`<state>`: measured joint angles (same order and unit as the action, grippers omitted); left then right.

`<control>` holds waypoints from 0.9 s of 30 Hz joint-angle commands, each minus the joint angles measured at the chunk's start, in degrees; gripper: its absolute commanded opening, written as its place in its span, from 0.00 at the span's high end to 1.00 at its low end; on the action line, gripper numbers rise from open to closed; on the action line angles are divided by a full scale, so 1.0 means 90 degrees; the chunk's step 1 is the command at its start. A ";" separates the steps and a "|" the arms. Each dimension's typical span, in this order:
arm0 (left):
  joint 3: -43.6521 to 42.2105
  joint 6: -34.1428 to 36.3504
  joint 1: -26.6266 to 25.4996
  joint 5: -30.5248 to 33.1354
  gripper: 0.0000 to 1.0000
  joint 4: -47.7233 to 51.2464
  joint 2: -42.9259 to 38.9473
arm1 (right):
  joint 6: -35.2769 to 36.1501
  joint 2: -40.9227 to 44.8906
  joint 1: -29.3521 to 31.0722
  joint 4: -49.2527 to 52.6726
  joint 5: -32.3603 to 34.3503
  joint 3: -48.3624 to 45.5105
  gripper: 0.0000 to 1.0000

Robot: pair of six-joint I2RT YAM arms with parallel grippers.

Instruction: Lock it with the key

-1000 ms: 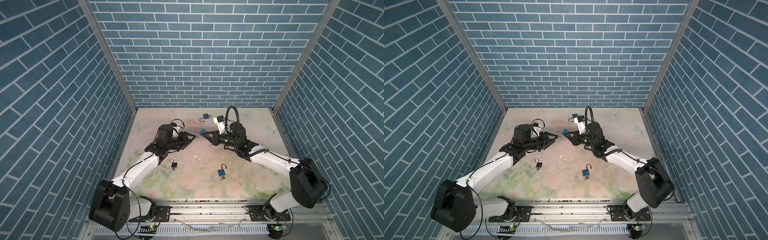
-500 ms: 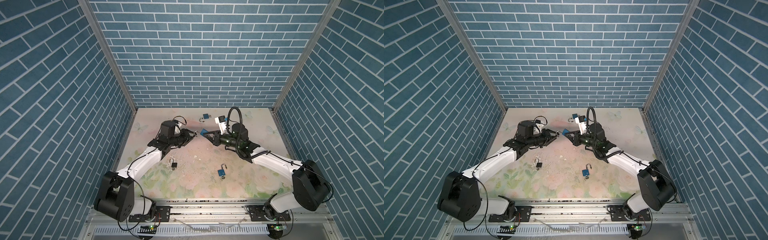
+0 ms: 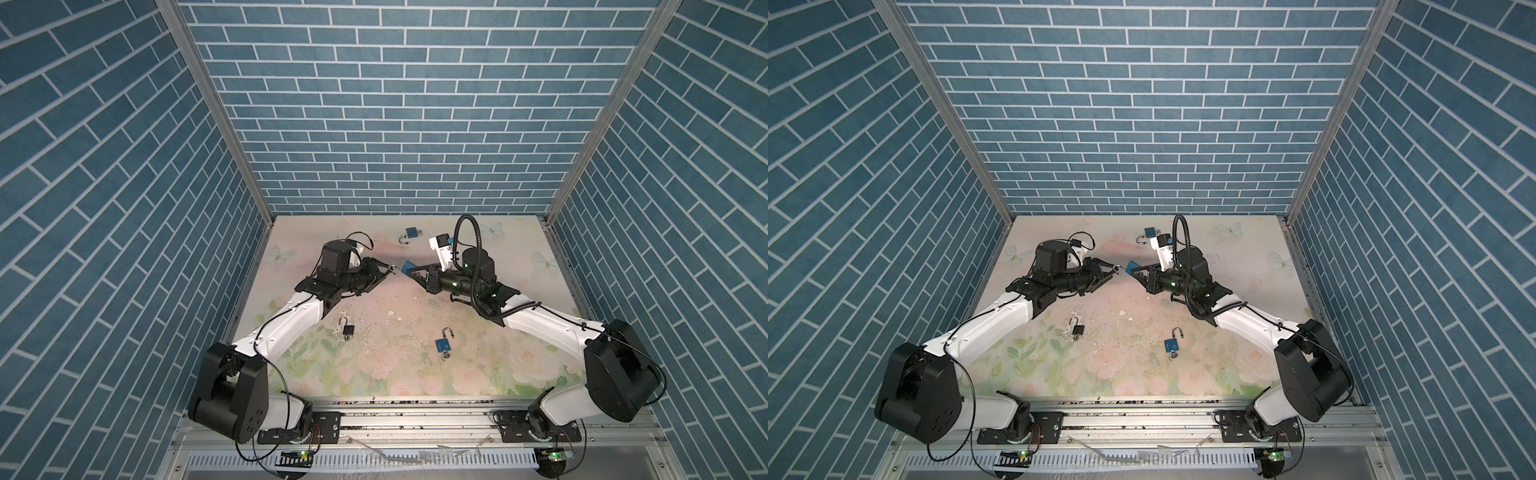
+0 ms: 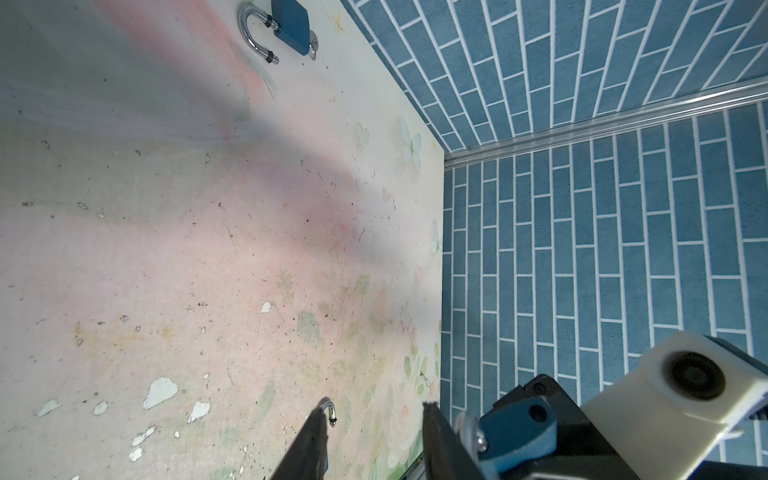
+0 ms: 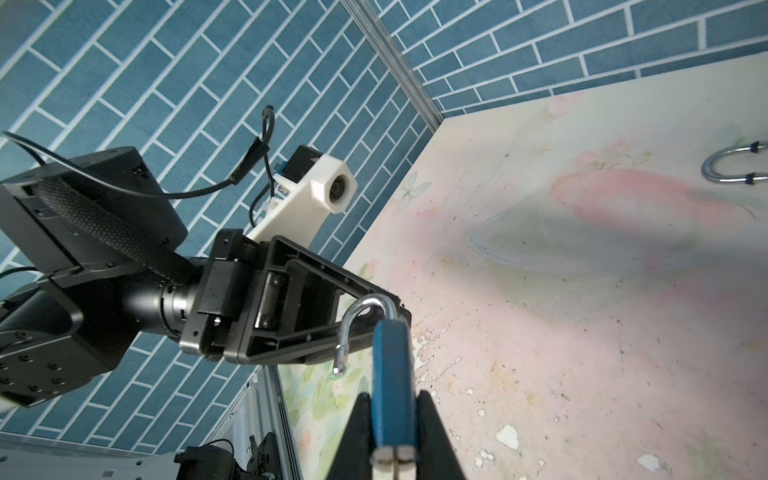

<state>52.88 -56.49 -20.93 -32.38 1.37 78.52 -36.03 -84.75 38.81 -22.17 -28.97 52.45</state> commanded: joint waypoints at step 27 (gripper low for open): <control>0.0300 -0.0014 -0.0028 0.0002 0.58 -0.0001 -0.0441 | 0.0087 -0.0373 -0.0015 0.0050 -0.0384 0.0445 1.00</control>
<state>53.65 -57.58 -20.99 -32.64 1.48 76.38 -36.03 -87.94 38.65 -20.45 -30.92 54.81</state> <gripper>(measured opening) 0.420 0.162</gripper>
